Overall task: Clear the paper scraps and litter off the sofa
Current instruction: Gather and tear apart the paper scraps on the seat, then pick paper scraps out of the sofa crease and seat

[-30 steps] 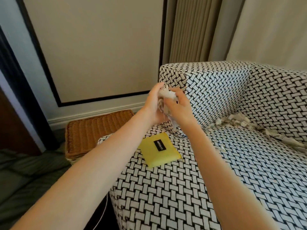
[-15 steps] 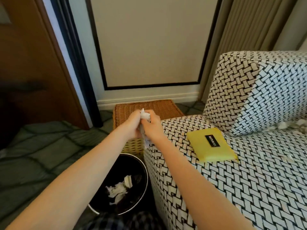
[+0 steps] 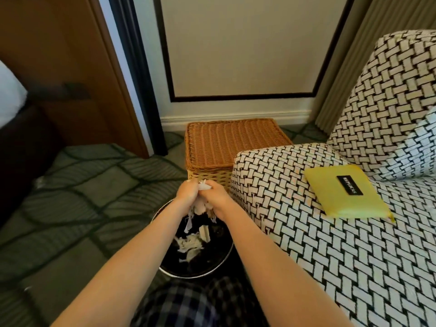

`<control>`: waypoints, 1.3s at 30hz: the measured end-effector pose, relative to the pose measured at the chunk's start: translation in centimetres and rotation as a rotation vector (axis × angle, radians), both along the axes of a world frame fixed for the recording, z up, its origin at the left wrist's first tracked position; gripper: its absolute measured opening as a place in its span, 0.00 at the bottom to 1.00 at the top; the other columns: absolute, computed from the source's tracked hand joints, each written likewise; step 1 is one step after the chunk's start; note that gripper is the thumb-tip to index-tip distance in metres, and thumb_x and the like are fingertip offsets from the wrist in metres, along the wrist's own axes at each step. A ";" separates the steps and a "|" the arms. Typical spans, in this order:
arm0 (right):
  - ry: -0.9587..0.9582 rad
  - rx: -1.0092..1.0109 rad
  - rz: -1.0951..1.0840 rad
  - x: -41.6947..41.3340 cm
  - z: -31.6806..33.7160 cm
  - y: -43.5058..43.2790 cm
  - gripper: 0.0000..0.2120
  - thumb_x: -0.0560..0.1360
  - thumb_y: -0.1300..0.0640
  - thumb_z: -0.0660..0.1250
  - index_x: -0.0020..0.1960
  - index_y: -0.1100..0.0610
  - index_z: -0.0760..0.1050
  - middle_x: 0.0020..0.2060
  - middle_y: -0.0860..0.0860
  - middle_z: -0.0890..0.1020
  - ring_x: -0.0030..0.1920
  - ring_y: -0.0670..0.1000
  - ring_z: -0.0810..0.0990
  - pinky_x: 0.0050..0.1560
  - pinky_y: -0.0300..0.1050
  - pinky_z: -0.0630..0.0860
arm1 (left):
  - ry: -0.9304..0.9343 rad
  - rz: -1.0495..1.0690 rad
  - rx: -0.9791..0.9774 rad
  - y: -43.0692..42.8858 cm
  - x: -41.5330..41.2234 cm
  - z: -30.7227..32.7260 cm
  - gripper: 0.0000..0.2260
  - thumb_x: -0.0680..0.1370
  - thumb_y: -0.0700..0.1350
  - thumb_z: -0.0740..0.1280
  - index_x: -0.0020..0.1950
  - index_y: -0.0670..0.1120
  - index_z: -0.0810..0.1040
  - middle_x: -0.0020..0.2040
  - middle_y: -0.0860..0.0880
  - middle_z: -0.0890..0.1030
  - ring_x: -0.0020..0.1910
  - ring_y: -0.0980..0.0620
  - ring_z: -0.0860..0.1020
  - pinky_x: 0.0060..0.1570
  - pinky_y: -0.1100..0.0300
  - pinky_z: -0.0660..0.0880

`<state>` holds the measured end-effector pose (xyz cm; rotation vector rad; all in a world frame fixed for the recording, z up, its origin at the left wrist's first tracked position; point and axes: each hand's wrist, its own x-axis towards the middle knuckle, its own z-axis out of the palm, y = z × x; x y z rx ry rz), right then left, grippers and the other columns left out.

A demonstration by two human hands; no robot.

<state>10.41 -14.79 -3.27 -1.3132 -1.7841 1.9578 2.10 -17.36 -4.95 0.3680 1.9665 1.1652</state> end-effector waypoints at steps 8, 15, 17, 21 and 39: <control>-0.110 -0.082 0.101 0.2 -1.5 -0.3 0.18 0.77 0.62 0.59 0.66 0.61 0.70 0.59 0.58 0.76 0.51 0.53 0.75 0.50 0.44 0.71 | 0.163 -0.304 -0.329 -2.6 1.7 1.4 0.20 0.83 0.45 0.45 0.71 0.38 0.65 0.70 0.41 0.67 0.69 0.41 0.66 0.56 0.55 0.66; -0.137 -0.174 0.088 0.7 2.0 0.1 0.22 0.80 0.56 0.56 0.72 0.60 0.59 0.72 0.59 0.61 0.71 0.62 0.58 0.67 0.61 0.59 | 0.365 -0.369 -0.398 -1.6 0.2 5.5 0.19 0.81 0.45 0.53 0.69 0.38 0.69 0.70 0.40 0.68 0.66 0.43 0.70 0.60 0.55 0.68; -0.060 -0.138 0.100 0.8 3.9 0.9 0.23 0.80 0.56 0.56 0.74 0.59 0.57 0.74 0.58 0.58 0.73 0.62 0.56 0.67 0.64 0.58 | 0.384 -0.351 -0.306 -0.7 0.3 7.2 0.17 0.80 0.44 0.55 0.64 0.38 0.73 0.66 0.41 0.73 0.60 0.45 0.73 0.55 0.56 0.68; 0.060 -0.001 0.063 2.4 8.9 3.7 0.20 0.80 0.59 0.55 0.72 0.60 0.61 0.72 0.60 0.62 0.71 0.62 0.62 0.65 0.62 0.65 | 0.319 -0.282 -0.110 1.7 1.5 11.2 0.13 0.81 0.46 0.55 0.60 0.42 0.73 0.62 0.43 0.75 0.58 0.45 0.74 0.56 0.52 0.71; 0.137 0.171 -0.573 27.6 15.9 10.2 0.13 0.76 0.65 0.63 0.59 0.70 0.73 0.40 0.57 0.79 0.44 0.55 0.79 0.55 0.47 0.77 | 0.589 -0.789 0.421 11.1 24.5 18.6 0.07 0.79 0.41 0.60 0.48 0.48 0.78 0.43 0.54 0.77 0.41 0.58 0.72 0.42 0.64 0.68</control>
